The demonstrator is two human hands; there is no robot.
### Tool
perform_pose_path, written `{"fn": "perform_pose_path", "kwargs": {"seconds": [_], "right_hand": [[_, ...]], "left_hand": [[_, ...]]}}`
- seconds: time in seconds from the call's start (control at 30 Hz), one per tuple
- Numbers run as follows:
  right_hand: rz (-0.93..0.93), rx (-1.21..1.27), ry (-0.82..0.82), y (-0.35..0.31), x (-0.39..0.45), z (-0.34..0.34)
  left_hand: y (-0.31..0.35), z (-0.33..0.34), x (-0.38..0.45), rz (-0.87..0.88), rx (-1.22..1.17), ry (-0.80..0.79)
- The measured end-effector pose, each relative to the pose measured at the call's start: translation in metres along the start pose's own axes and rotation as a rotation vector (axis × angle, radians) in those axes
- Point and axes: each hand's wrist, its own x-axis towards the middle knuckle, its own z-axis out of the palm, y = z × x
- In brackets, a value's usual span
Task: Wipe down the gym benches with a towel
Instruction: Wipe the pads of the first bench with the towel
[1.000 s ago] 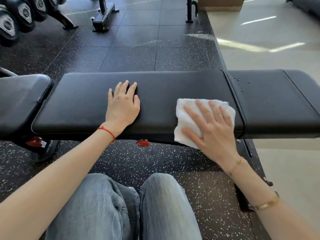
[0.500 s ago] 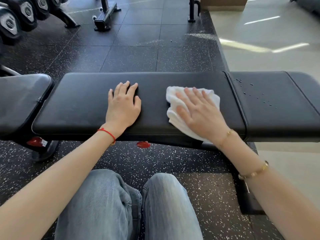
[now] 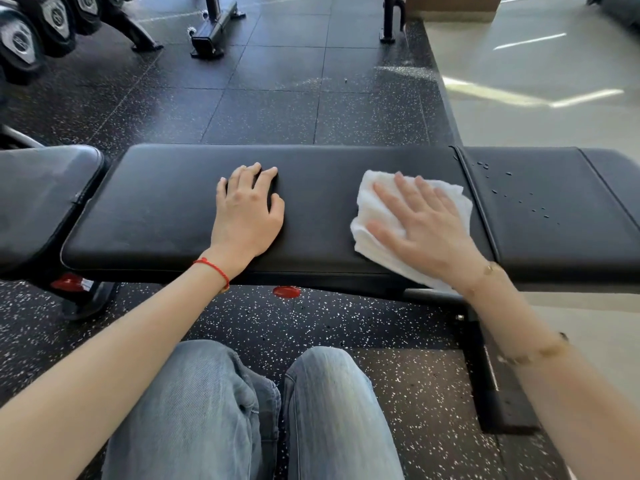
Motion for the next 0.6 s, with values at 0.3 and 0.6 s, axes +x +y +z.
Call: {"fn": "perform_pose_path", "kwargs": {"seconds": [0.3, 0.6], "right_hand": [[-0.150, 0.049, 0.056, -0.056, 0.001, 0.019], [0.051, 0.026, -0.029, -0.016, 0.035, 0.004]], "left_hand": [[-0.001, -0.002, 0.000, 0.002, -0.003, 0.002], [0.001, -0.007, -0.001, -0.007, -0.034, -0.031]]}}
